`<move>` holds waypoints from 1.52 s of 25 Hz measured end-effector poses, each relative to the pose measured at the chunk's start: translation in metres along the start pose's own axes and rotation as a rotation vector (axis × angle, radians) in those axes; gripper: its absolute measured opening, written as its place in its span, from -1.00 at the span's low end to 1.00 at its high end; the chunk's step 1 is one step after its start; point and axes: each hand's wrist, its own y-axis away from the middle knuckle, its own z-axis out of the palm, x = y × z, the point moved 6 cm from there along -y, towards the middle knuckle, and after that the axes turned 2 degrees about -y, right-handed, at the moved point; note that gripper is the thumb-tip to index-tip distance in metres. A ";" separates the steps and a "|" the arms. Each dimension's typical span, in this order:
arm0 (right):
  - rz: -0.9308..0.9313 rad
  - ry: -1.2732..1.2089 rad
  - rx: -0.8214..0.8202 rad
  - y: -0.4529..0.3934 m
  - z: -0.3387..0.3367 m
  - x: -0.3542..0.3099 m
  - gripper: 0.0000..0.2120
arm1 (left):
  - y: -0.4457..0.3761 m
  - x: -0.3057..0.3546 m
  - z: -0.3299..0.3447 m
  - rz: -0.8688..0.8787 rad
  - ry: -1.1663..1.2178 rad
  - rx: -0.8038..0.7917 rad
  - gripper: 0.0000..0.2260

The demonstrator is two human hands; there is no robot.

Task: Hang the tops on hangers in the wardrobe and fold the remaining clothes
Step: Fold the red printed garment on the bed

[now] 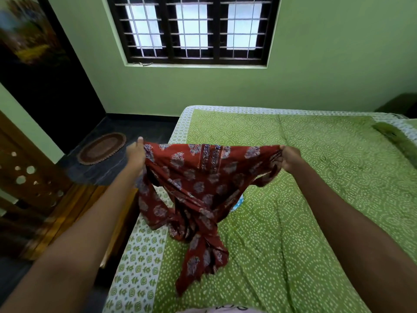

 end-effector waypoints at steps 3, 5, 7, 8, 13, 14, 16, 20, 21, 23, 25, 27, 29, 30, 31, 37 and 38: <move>0.049 -0.162 -0.243 0.002 0.015 -0.018 -0.71 | -0.006 0.018 0.009 -0.093 0.580 -0.262 -0.69; 0.006 -0.301 -0.413 0.006 0.031 -0.021 -0.67 | -0.001 0.023 0.020 -0.093 0.630 -0.533 -0.55; 0.053 0.038 -0.572 0.025 0.050 0.011 -0.54 | 0.013 -0.002 0.032 -0.103 0.183 -0.660 -0.52; 0.054 0.201 -0.584 0.032 0.056 0.023 -0.62 | 0.016 -0.014 0.033 -0.125 0.035 -0.624 -0.61; 0.120 -0.057 -0.526 0.017 0.042 -0.006 -0.93 | -0.005 -0.007 0.027 -0.219 0.510 -0.509 -0.85; 0.089 -0.160 -0.535 0.019 0.040 -0.016 -0.91 | -0.005 0.000 0.025 -0.196 0.525 -0.519 -0.85; 0.077 -0.065 -0.552 0.022 0.041 -0.010 -0.96 | -0.007 -0.001 0.026 -0.114 0.200 -0.507 -0.87; 0.011 0.025 -0.372 0.003 0.037 -0.007 -0.83 | -0.022 -0.003 0.018 0.075 -0.222 -0.280 -0.74; -0.011 -0.020 -0.338 0.000 0.033 -0.013 -0.82 | -0.023 0.002 0.014 0.105 -0.261 -0.225 -0.75; -0.048 -0.044 -0.295 -0.006 0.027 -0.024 -0.81 | -0.026 0.009 0.007 0.092 -0.112 -0.154 -0.82; -0.078 -0.014 -0.281 -0.006 0.028 -0.029 -0.83 | -0.021 0.008 0.003 -0.068 0.311 -0.148 -0.87; -0.087 -0.015 -0.247 -0.009 0.029 -0.030 -0.83 | -0.017 0.004 0.009 -0.201 0.520 -0.282 -0.84; -0.089 -0.050 -0.229 -0.013 0.026 -0.033 -0.86 | -0.007 -0.003 0.020 -0.288 0.345 -0.549 -0.80; -0.086 -0.097 -0.232 -0.013 0.025 -0.035 -0.87 | 0.000 -0.009 0.022 -0.325 0.230 -0.647 -0.80; -0.088 -0.161 -0.236 -0.016 0.022 -0.039 -0.89 | 0.003 -0.015 0.022 -0.355 0.184 -0.669 -0.81; -0.141 0.274 -0.266 -0.011 0.015 -0.056 -0.89 | 0.000 0.002 0.018 -0.125 0.351 -0.380 -0.78; -0.127 0.405 -0.289 -0.008 0.016 -0.057 -0.85 | -0.002 0.007 0.016 -0.091 0.324 -0.335 -0.78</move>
